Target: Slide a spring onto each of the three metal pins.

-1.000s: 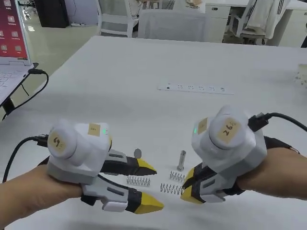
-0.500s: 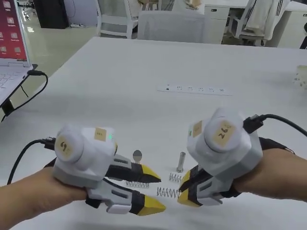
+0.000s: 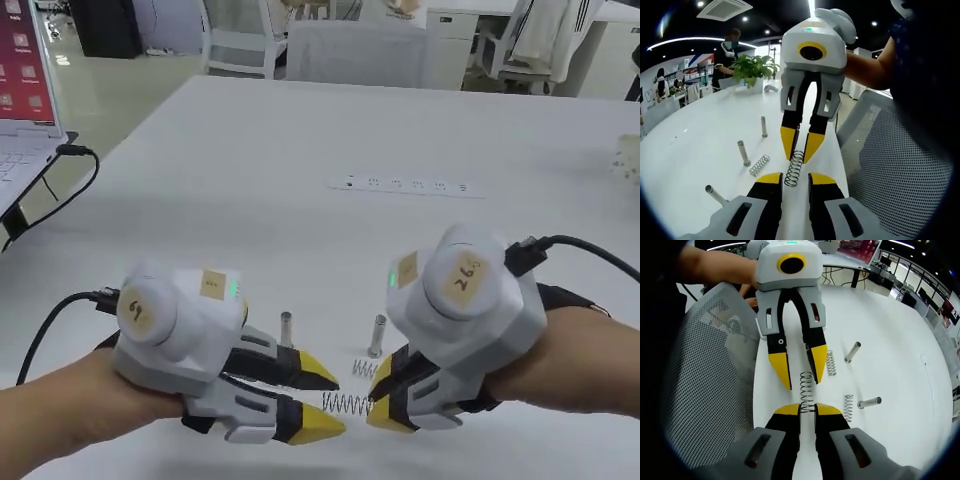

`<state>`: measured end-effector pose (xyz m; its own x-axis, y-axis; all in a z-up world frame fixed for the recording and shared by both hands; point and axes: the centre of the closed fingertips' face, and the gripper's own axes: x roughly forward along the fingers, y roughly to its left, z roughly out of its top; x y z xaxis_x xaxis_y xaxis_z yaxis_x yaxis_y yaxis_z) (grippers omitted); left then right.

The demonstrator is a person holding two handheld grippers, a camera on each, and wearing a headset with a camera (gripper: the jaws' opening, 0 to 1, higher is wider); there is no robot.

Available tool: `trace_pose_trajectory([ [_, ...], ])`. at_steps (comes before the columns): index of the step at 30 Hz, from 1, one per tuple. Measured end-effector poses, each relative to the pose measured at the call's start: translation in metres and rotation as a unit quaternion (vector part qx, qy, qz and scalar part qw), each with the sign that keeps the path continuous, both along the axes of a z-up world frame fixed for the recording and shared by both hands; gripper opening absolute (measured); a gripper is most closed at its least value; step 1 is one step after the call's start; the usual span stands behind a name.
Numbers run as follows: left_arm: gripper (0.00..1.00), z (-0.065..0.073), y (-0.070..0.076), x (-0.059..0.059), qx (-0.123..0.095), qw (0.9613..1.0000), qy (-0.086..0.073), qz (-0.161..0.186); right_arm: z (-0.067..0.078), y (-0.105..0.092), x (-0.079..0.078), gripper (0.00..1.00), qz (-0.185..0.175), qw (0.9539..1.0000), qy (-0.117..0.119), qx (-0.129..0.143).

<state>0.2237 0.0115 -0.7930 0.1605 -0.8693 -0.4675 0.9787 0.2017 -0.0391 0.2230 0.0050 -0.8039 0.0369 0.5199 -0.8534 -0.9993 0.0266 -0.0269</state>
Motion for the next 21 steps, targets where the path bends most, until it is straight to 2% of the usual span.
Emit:
trace_pose_trajectory([
  [8, 0.04, -0.0027, 0.0009, -0.0007, 0.007, 0.9999, -0.008, -0.006, -0.0009, 0.0002, -0.0043, 0.08, 0.011, 0.9999, 0.001, -0.004],
  [21, 0.02, -0.0047, -0.0017, -0.0069, 0.014, 0.9993, -0.022, -0.028, -0.0012, -0.0022, -0.0082, 0.08, 0.02, 0.9998, 0.002, -0.006],
])
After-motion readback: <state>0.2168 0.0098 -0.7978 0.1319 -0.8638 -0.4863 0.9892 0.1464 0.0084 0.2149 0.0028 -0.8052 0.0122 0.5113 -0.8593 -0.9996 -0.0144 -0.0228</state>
